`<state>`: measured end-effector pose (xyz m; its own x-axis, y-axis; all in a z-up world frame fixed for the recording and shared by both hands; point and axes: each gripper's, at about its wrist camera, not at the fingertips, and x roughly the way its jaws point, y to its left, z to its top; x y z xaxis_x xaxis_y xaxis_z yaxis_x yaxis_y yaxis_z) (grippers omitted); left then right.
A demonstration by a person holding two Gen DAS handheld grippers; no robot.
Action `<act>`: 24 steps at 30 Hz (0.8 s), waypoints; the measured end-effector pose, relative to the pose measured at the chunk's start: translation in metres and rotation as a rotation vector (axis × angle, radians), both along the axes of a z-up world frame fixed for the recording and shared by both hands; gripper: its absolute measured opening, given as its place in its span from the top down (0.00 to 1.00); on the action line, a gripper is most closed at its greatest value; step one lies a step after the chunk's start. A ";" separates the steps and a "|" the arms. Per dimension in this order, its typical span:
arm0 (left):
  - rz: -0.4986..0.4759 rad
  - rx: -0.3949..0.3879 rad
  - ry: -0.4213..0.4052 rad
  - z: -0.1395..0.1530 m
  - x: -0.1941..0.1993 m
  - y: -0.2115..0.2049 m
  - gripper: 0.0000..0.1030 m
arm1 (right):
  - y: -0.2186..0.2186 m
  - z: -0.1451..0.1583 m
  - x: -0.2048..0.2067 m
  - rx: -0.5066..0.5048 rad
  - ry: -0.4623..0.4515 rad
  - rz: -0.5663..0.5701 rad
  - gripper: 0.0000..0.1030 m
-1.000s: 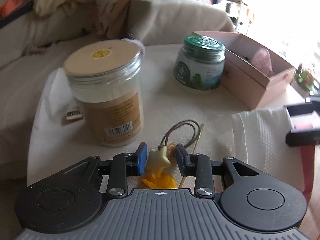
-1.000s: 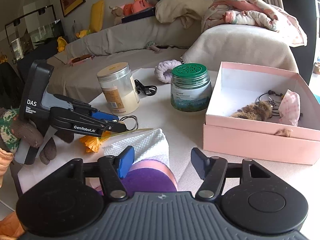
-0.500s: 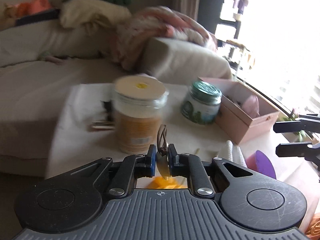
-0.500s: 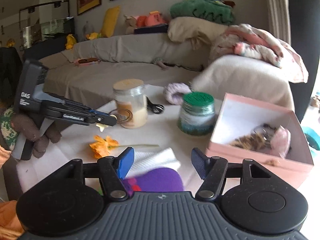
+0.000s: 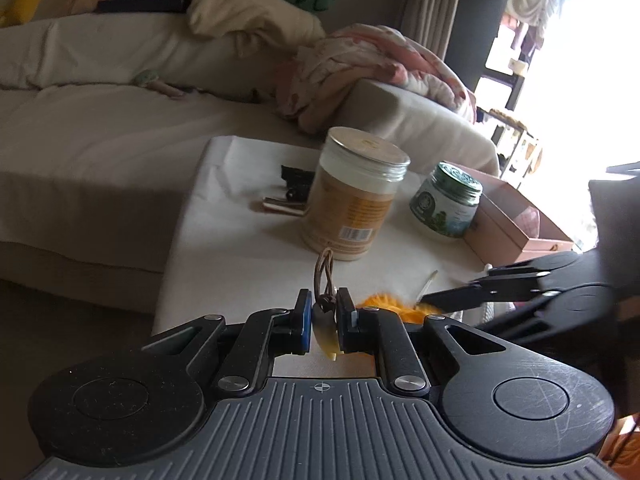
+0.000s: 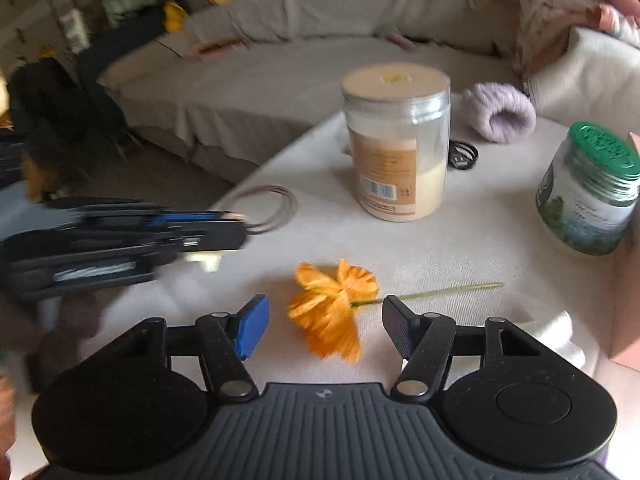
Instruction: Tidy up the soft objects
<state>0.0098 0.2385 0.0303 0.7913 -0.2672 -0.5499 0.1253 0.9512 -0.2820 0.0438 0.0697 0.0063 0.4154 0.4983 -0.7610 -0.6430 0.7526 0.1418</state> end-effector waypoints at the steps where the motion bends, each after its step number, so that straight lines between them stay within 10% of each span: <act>1: 0.003 -0.008 -0.002 -0.001 -0.001 0.002 0.85 | 0.004 -0.003 0.002 -0.009 0.004 -0.001 0.40; 6: 0.020 -0.035 0.001 -0.008 0.000 0.008 0.85 | 0.007 -0.004 0.002 -0.042 -0.019 0.018 0.89; 14: 0.079 -0.009 -0.047 0.012 0.012 0.025 0.85 | -0.005 0.030 -0.031 -0.072 -0.199 0.117 0.90; 24: -0.029 0.065 -0.303 0.135 0.109 -0.014 0.85 | -0.074 0.145 -0.014 -0.067 -0.635 -0.025 0.90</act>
